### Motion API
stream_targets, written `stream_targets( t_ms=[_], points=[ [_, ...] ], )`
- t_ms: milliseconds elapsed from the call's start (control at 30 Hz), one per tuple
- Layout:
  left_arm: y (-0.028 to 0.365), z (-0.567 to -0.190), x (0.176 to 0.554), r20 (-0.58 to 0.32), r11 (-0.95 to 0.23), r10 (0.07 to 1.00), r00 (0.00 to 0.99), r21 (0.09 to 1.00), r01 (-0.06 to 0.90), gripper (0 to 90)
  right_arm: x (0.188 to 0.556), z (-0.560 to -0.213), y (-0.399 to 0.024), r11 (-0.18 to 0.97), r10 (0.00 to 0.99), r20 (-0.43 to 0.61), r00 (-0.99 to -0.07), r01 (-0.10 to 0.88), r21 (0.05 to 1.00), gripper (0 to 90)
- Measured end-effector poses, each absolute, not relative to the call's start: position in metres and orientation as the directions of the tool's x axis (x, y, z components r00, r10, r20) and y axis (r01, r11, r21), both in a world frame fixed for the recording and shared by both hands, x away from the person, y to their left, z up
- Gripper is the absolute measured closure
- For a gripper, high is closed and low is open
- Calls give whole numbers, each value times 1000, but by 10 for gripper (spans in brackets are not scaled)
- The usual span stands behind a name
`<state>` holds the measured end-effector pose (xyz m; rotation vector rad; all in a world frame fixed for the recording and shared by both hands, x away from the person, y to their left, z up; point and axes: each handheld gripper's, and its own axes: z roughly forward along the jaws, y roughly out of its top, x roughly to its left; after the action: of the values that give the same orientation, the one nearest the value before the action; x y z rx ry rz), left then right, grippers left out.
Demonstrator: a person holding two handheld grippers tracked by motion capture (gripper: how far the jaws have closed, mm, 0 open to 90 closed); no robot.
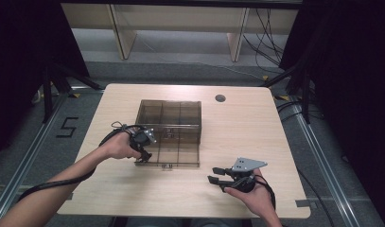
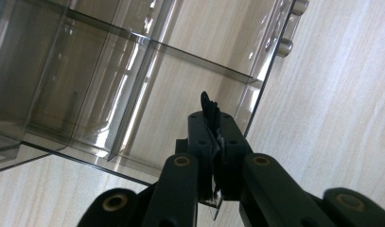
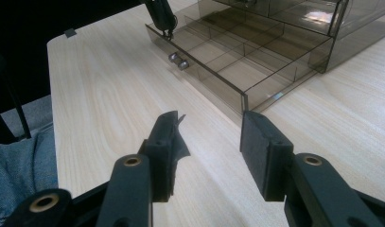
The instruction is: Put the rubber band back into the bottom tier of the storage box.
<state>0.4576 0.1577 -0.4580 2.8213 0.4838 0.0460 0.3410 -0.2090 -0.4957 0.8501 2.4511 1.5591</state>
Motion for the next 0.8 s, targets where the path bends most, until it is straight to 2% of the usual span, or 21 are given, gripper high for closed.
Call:
stream_targets(
  t_ms=[233, 367, 400, 500, 767, 800],
  points=[
    [155, -460, 459, -15, -908, 330, 944, 268, 322, 824, 341, -495, -210, 321, 516, 192, -835, 397, 860, 583],
    [154, -459, 460, 0, -908, 331, 944, 273, 318, 772, 341, -495, -211, 320, 513, 199, -835, 401, 858, 582],
    [154, -458, 459, 3, -906, 333, 943, 279, 319, 758, 342, -495, -211, 326, 511, 172, -842, 375, 868, 582],
    [155, -455, 459, 7, -895, 345, 939, 305, 326, 716, 342, -496, -210, 318, 501, 214, -839, 408, 856, 581],
    [166, -437, 453, 36, -835, 391, 920, 436, 338, 526, 342, -494, -213, 322, 516, 183, -837, 387, 864, 579],
    [168, -436, 450, 26, -806, 421, 907, 469, 361, 498, 342, -495, -213, 306, 504, 197, -841, 387, 870, 579]
  ],
)
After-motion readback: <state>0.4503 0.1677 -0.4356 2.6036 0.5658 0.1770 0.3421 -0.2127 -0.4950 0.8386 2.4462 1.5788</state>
